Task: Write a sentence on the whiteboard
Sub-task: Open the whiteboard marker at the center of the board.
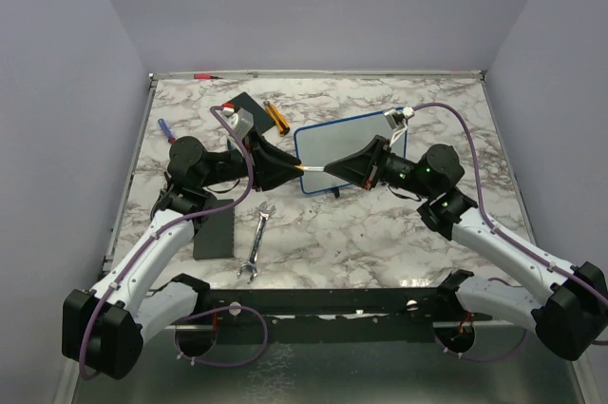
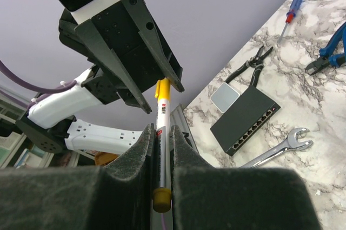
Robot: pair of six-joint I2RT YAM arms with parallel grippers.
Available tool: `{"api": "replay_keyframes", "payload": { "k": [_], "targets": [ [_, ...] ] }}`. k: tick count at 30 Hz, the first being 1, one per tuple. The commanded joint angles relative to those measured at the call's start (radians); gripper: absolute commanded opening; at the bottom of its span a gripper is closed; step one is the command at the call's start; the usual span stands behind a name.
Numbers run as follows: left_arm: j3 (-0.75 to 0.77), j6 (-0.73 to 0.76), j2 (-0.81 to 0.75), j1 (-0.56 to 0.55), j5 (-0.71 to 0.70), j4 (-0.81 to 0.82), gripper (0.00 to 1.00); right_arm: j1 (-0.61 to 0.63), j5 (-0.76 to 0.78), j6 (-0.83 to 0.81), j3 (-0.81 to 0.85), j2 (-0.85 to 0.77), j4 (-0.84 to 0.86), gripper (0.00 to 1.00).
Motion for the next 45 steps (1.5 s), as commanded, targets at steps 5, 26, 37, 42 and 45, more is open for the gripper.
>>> {"api": "replay_keyframes", "payload": {
  "k": [5, 26, 37, 42, 45],
  "targets": [
    [-0.016, 0.002, 0.004, 0.001, 0.036, 0.021, 0.39, -0.003, -0.008, 0.008, 0.022, 0.001, -0.015, 0.01],
    [-0.016, 0.012, 0.000, 0.001, 0.064, 0.018, 0.00, -0.002, -0.013, 0.018, 0.018, -0.001, -0.001, 0.01],
    [-0.011, 0.006, -0.020, 0.000, 0.093, 0.017, 0.00, -0.075, -0.142, 0.074, -0.007, -0.012, 0.052, 0.00],
    [-0.008, 0.004, -0.029, 0.001, 0.101, 0.017, 0.00, -0.118, -0.249, 0.125, -0.017, 0.014, 0.097, 0.01],
    [-0.009, 0.003, -0.029, 0.001, 0.102, 0.017, 0.00, -0.131, -0.269, 0.134, -0.024, 0.018, 0.105, 0.01]
  ]
}}
